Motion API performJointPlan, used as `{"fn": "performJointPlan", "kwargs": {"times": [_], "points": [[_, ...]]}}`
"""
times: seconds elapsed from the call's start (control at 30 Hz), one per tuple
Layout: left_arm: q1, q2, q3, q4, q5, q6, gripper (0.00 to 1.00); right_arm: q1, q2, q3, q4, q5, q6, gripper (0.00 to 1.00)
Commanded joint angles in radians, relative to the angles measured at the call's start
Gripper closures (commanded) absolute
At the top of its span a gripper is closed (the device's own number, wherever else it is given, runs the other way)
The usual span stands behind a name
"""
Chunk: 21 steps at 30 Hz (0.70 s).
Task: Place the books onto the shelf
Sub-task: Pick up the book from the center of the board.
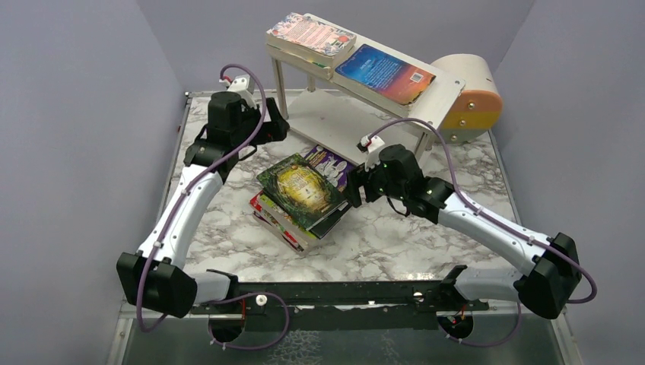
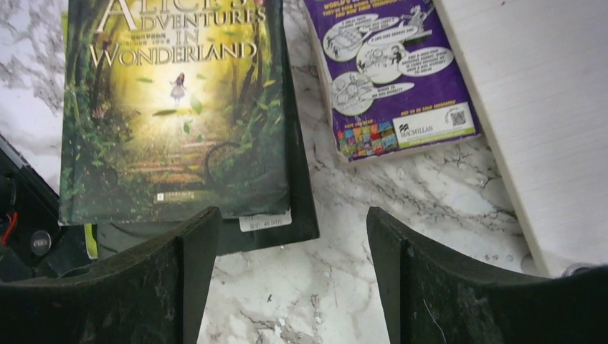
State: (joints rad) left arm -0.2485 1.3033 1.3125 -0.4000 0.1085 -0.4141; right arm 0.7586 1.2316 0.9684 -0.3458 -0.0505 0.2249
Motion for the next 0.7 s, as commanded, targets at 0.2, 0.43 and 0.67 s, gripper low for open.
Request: {"fn": "performJointPlan", "kwargs": {"times": [0.2, 0.43, 0.67], "points": [[0.007, -0.121, -0.257, 0.003, 0.129, -0.038, 0.15, 0.071, -0.06, -0.08, -0.023, -0.014, 0.064, 0.27], [0.049, -0.146, -0.341, 0.064, 0.193, -0.049, 0.13, 0.115, -0.046, -0.096, -0.011, 0.008, 0.093, 0.27], [0.101, -0.127, -0.383, 0.104, 0.231, -0.046, 0.13, 0.118, -0.019, -0.099, 0.011, 0.02, 0.093, 0.27]]}}
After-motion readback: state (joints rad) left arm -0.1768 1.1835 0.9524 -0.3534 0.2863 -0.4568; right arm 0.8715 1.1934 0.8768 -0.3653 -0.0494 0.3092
